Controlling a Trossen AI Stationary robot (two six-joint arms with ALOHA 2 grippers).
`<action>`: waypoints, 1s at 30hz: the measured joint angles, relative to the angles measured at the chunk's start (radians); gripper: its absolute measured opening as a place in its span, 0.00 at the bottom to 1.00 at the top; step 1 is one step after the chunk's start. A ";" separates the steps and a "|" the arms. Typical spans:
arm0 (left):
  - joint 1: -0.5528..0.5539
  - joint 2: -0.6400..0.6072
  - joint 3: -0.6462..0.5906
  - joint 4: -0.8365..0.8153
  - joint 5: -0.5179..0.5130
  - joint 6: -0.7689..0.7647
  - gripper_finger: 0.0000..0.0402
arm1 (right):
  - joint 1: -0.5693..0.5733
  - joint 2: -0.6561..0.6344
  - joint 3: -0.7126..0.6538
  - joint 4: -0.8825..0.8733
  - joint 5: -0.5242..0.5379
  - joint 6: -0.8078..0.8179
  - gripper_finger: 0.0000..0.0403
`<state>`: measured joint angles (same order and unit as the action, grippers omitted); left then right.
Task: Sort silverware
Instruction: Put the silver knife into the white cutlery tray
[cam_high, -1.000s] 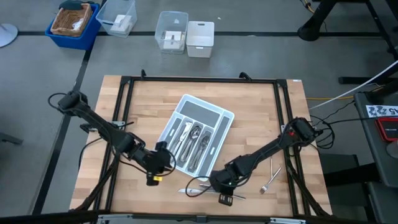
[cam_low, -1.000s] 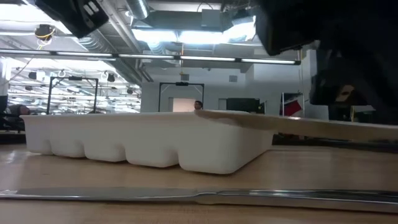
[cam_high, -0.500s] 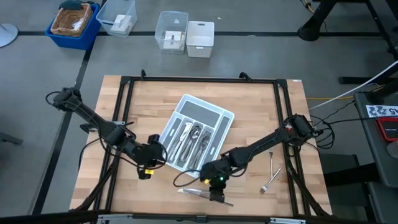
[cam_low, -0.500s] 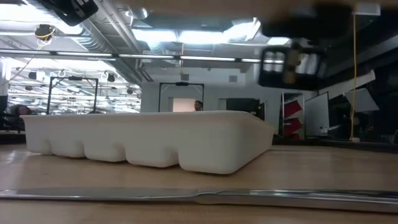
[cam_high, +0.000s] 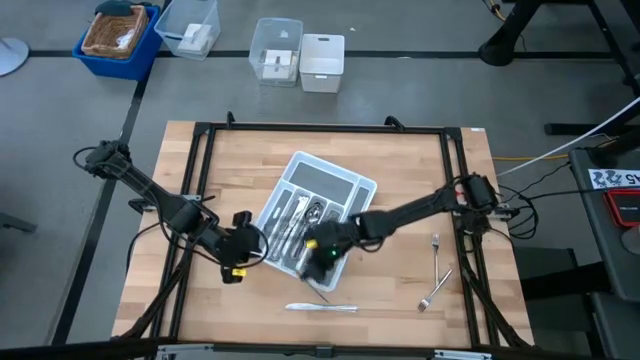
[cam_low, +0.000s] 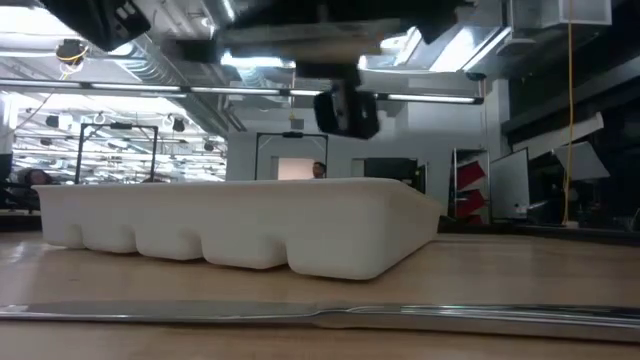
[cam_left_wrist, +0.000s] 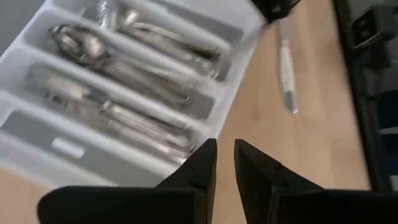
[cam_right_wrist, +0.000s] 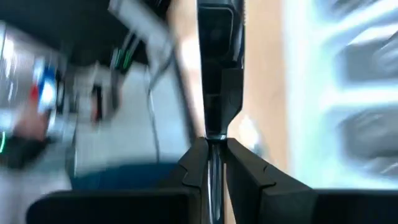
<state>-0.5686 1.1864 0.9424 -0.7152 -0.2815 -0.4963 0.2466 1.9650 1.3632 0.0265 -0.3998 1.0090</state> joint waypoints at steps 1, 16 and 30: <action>0.000 0.000 0.000 -0.018 -0.007 -0.012 0.12 | -0.015 0.000 0.000 0.004 0.047 0.032 0.12; 0.000 -0.001 0.000 -0.088 -0.112 0.014 0.12 | -0.097 0.011 0.000 0.017 0.718 0.557 0.12; 0.000 -0.001 0.000 -0.089 -0.124 0.039 0.12 | -0.089 0.142 0.000 0.089 0.827 0.764 0.12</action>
<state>-0.5686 1.1858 0.9421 -0.8041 -0.4058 -0.4575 0.1574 2.1067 1.3636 0.1153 0.4274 1.7733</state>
